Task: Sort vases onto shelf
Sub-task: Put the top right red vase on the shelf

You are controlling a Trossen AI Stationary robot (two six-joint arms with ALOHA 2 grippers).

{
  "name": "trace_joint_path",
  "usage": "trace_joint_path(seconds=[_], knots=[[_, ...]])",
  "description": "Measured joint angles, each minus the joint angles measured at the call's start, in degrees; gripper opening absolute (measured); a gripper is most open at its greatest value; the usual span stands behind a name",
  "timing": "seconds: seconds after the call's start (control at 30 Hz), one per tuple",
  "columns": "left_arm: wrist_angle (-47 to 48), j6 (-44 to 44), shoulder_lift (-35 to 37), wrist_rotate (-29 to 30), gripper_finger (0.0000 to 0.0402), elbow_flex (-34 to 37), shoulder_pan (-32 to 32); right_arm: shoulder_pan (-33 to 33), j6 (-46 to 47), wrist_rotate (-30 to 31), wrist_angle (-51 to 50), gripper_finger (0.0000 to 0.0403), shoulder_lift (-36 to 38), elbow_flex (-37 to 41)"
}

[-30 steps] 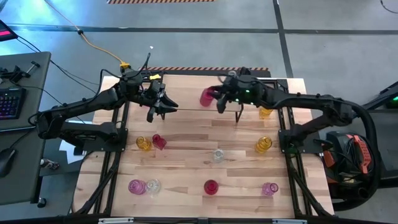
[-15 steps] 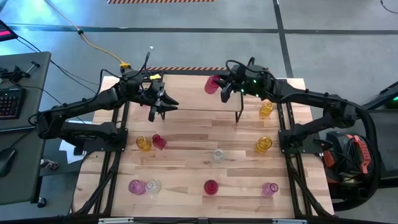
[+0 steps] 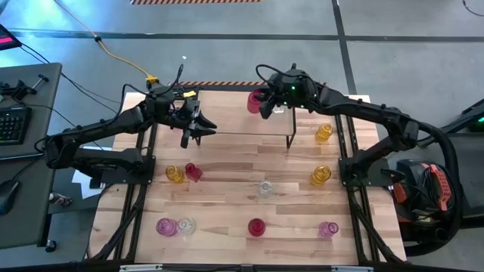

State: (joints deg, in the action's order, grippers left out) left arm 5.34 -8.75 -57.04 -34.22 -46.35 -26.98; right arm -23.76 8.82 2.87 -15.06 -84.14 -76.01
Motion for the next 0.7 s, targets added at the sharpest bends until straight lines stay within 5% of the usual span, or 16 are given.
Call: trace_joint_path(seconds=[0.7], knots=[[0.0,0.2,0.0,0.0,0.0107,0.0,0.0,-3.3,1.2,-4.0,-1.4,0.0092,-2.1,0.0]])
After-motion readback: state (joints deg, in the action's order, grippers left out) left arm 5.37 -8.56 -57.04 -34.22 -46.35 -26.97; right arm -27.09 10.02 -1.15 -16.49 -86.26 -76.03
